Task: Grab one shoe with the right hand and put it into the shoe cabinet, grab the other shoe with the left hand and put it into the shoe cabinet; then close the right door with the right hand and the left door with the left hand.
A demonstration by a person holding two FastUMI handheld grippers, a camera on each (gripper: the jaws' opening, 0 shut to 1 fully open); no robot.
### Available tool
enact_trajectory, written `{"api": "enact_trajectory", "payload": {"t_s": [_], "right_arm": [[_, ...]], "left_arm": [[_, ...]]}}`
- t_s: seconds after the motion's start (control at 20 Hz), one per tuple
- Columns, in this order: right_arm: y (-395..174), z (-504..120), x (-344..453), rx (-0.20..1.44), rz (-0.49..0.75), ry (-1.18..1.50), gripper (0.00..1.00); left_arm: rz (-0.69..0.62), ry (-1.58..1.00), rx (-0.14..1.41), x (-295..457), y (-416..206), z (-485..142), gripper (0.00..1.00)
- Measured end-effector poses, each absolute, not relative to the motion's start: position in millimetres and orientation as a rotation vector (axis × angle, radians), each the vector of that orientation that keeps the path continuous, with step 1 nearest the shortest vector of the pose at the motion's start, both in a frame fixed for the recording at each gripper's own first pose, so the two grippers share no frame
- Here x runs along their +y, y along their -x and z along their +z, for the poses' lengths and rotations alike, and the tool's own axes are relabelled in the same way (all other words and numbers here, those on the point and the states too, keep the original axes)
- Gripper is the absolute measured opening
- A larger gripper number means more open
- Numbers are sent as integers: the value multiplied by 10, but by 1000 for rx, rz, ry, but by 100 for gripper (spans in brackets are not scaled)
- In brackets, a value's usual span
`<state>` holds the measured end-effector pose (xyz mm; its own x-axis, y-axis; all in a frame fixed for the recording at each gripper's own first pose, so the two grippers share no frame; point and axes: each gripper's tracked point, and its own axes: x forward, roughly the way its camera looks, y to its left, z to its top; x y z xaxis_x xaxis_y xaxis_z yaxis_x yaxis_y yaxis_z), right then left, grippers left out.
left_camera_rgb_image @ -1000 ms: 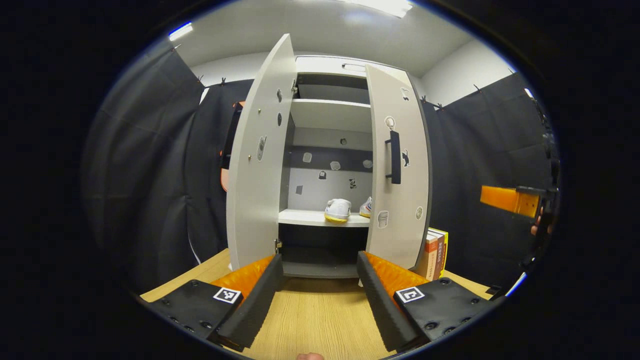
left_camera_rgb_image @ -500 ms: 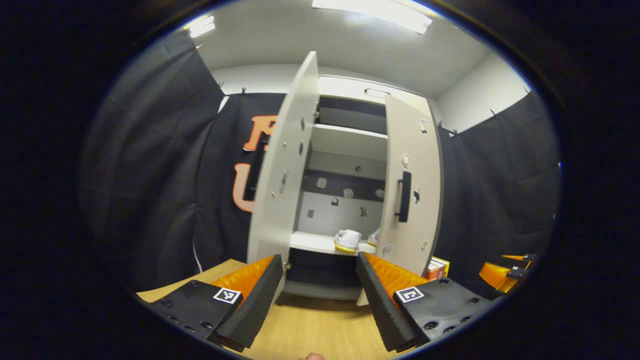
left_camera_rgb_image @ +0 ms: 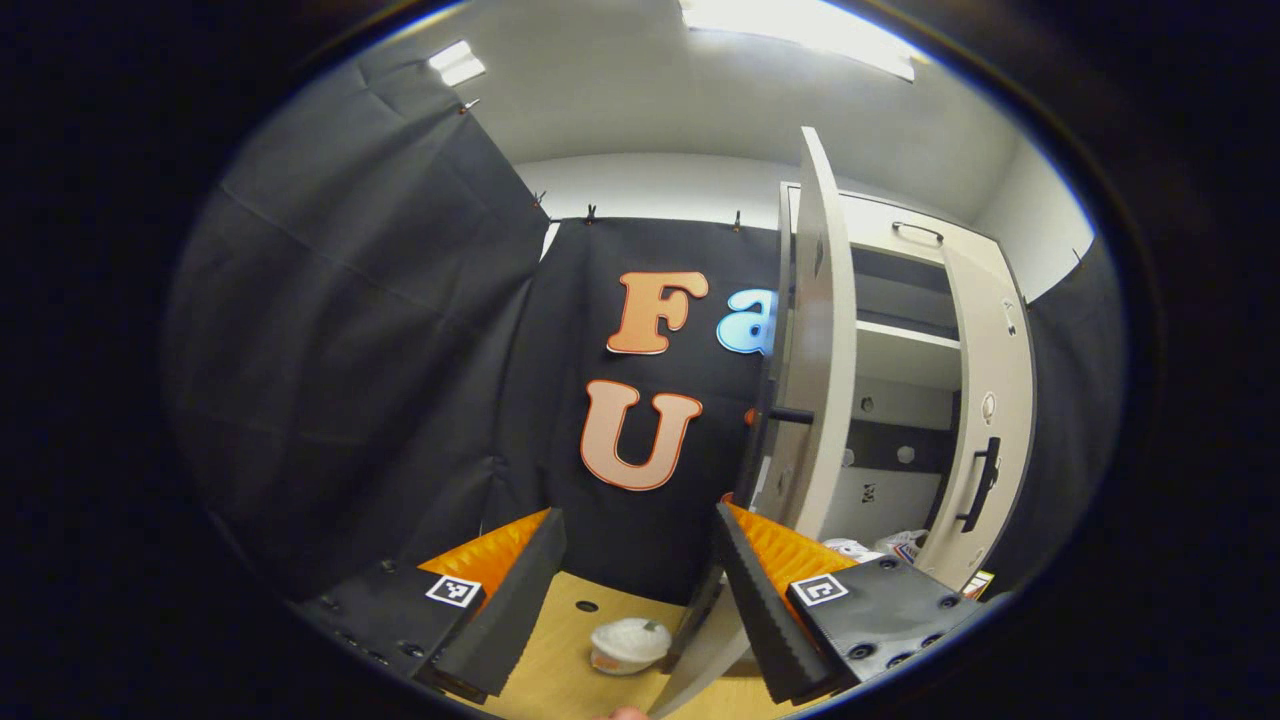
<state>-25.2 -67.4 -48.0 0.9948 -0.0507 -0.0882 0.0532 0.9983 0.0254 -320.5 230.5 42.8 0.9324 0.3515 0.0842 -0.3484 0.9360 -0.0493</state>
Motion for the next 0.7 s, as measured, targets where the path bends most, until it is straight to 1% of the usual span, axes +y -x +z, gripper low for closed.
{"api": "enact_trajectory", "payload": {"t_s": [0.1, 0.15, 0.2, 0.25, 0.3, 0.35, 0.4, 0.45, 0.55, 0.6, 0.65, 0.7], "right_arm": [[264, -468, -708, 92, -61, -34, 92], [267, -448, -737, 91, -68, -35, 92], [261, -438, -759, 92, -75, -34, 92], [259, -441, -774, 94, -81, -33, 92], [257, -438, -786, 96, -84, -33, 92], [260, -433, -796, 98, -87, -34, 92], [249, -432, -801, 100, -89, -35, 92], [236, -425, -809, 102, -92, -36, 92], [226, -436, -803, 108, -96, -37, 92], [215, -442, -794, 112, -95, -39, 92], [203, -451, -777, 116, -91, -40, 92], [200, -439, -764, 116, -89, -40, 93]], "left_arm": [[372, -6, -77, 2435, 3034, 451, 96], [374, -12, -71, 2476, 2961, 451, 94], [373, -18, -69, 2502, 2885, 448, 96], [372, -23, -64, 2527, 2819, 423, 94], [370, -25, -52, 2535, 2751, 369, 99], [367, -26, -38, 2540, 2695, 310, 96], [376, -29, -34, 2566, 2683, 273, 94], [379, -32, -35, 2600, 2672, 258, 93], [376, -21, -41, 2596, 2654, 246, 96], [369, -7, -40, 2584, 2649, 241, 92], [360, 5, -28, 2567, 2641, 214, 95], [346, 2, -21, 2514, 2649, 218, 95]]}}
